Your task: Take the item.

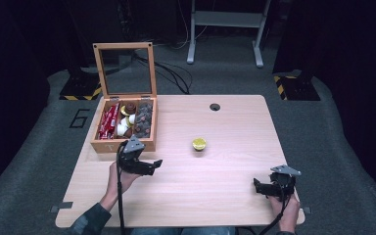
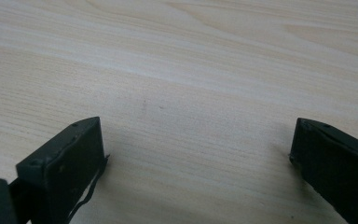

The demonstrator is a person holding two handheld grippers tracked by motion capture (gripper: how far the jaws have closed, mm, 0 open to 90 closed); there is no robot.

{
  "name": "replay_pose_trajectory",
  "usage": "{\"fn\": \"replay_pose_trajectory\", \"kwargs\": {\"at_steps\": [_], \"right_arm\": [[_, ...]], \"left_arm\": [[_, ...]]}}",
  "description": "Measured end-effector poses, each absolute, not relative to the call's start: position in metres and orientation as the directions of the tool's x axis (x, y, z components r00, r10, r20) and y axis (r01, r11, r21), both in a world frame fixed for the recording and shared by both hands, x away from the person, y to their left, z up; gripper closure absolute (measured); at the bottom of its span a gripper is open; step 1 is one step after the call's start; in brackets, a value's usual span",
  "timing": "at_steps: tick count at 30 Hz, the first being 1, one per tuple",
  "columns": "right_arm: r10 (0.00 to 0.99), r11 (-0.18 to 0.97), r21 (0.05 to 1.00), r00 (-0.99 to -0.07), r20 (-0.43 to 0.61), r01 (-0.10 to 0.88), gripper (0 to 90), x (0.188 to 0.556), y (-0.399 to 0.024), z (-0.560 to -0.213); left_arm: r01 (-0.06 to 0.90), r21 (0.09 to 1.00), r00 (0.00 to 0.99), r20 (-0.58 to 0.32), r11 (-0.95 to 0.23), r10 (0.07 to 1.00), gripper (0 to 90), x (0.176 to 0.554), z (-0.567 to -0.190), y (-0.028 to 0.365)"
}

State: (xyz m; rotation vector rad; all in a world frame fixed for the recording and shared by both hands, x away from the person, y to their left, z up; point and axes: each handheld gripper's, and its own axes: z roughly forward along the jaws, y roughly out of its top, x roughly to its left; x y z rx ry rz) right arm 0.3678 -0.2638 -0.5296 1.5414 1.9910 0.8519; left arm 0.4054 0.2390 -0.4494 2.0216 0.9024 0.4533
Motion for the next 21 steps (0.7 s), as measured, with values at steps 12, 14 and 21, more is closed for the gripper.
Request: {"fn": "replay_pose_trajectory", "kwargs": {"at_steps": [12, 14, 21], "right_arm": [[0.968, 0.172, 0.722, -0.25, 0.002, 0.67, 2.2, 0.368, -0.264, -0.53], [0.968, 0.172, 0.722, -0.25, 0.002, 0.671, 2.2, 0.368, -0.264, -0.53], [0.968, 0.172, 0.722, -0.25, 0.002, 0.67, 2.1, 0.368, -0.264, -0.53]], "left_arm": [[0.502, 0.792, 0.589, -0.018, -0.348, 0.808, 6.1, 0.377, -0.484, 0.287], [0.52, 0.785, 0.571, -0.027, -0.336, 0.821, 4.9, 0.373, -0.491, 0.294], [0.576, 0.762, 0.505, -0.047, -0.296, 0.862, 0.2, 0.363, -0.51, 0.314]]}}
